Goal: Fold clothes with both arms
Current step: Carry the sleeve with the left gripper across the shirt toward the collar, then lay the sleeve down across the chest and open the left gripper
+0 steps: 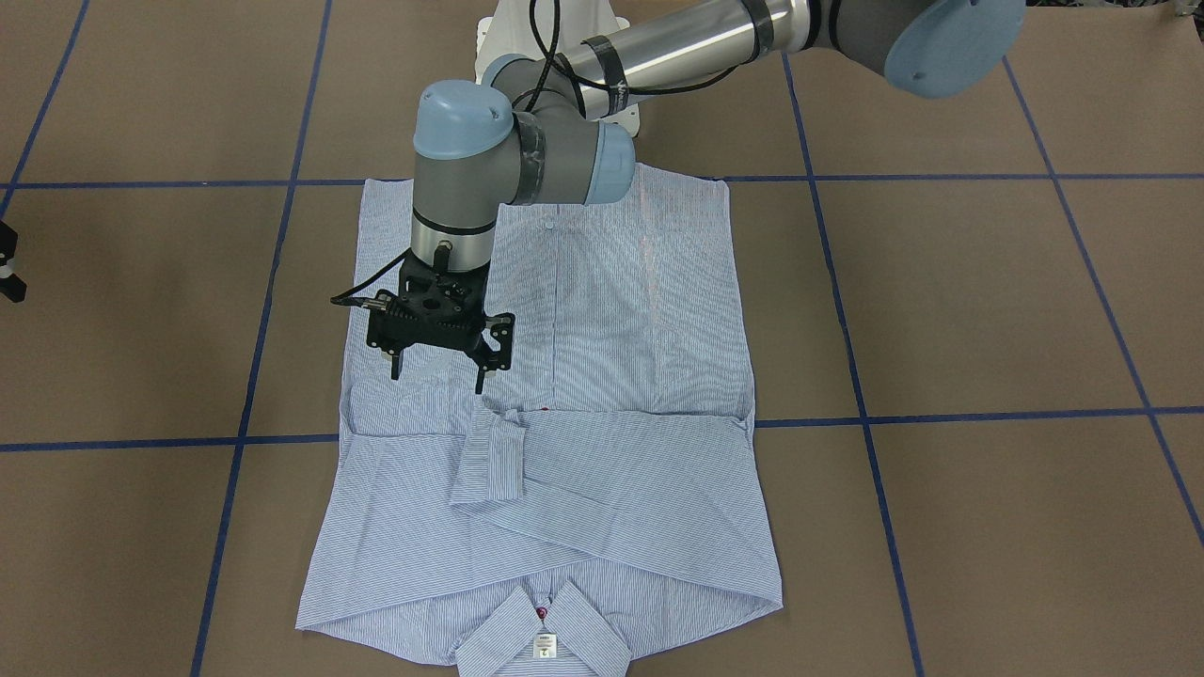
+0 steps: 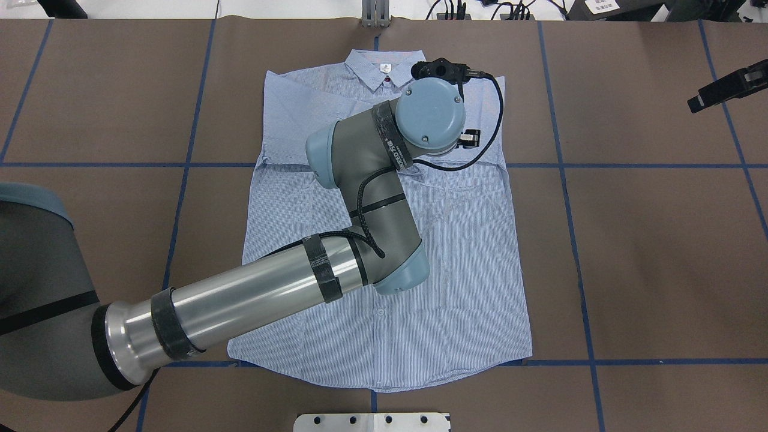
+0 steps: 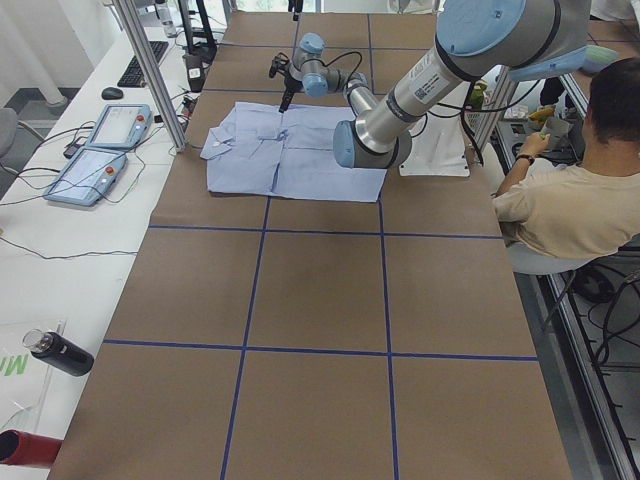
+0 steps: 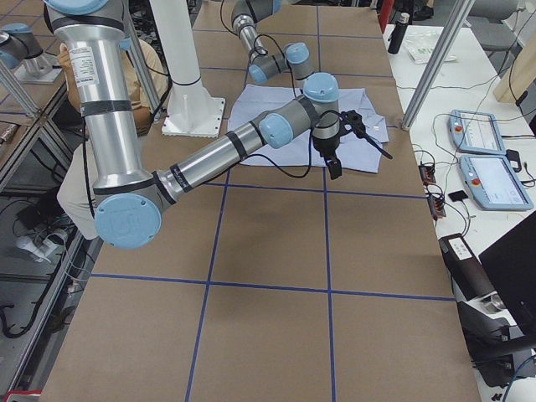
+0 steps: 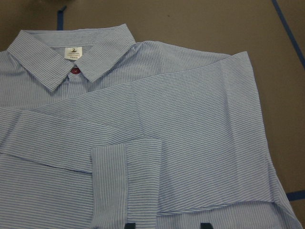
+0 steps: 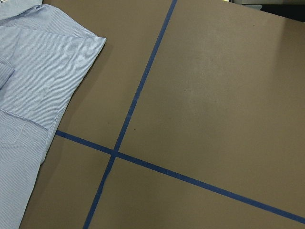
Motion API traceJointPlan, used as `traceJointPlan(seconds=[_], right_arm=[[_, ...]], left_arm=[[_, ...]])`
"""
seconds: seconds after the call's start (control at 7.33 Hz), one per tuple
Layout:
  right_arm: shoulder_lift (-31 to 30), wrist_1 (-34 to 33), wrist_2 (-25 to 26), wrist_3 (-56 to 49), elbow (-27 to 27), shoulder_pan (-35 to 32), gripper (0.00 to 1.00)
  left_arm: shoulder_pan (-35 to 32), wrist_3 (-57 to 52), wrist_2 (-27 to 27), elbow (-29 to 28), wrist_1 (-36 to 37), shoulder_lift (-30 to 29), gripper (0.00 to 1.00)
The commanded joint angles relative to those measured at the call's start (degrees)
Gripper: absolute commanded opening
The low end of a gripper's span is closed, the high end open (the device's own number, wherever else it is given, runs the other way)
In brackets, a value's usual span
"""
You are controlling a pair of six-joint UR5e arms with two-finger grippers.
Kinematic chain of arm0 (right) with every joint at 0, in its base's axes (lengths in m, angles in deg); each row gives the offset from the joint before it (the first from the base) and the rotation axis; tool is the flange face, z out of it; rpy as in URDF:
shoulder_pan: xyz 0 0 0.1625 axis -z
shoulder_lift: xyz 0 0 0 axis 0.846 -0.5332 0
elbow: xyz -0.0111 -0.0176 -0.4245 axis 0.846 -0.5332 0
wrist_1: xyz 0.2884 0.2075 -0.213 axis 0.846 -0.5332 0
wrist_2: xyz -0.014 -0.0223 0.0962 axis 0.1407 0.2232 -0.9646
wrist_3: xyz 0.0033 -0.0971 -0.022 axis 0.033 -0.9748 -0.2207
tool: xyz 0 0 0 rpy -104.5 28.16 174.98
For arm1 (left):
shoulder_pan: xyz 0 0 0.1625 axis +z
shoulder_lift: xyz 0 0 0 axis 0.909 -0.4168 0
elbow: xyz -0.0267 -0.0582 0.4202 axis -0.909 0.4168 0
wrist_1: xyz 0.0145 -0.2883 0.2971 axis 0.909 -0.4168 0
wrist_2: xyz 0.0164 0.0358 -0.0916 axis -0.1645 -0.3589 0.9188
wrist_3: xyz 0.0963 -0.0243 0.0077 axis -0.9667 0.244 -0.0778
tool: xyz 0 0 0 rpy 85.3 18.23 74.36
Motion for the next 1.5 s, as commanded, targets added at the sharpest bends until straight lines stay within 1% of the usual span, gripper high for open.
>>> traceJointPlan(seconds=[0.0,0.14,0.27,0.41,0.68,0.82,1.09,1.36], right_arm=[[0.04,0.0,0.09,0.01,-0.02,0.04,1.0],[0.04,0.0,0.17,0.01,-0.11,0.04,1.0],[0.13,0.0,0.26,-0.07,-0.11,0.04,1.0],[0.13,0.09,0.26,-0.08,-0.02,0.04,1.0],[0.13,0.09,0.26,-0.16,-0.02,0.04,1.0],[0.13,0.0,0.35,-0.16,-0.02,0.04,1.0],[0.13,0.09,0.35,-0.16,-0.11,0.04,1.0],[0.13,0.09,0.35,-0.16,-0.02,0.04,1.0]], left_arm=[[-1.39,-1.39,0.01,-1.25,-1.1,0.61,1.0],[-2.1,-1.22,0.01,-5.7,-6.76,0.61,1.0],[-2.8,0.09,0.1,-11.48,-15.69,0.61,1.0],[-3.15,5.23,0.18,-13.11,-18.57,0.7,1.0],[-5.26,8.0,0.27,-16.54,-21.92,0.96,1.0],[-5.62,8.44,0.27,-17.68,-22.2,0.96,1.0],[-4.92,10.03,0.62,-19.09,-22.9,0.87,1.0],[-4.04,10.03,3.08,-19.37,-23.17,0.79,1.0]])
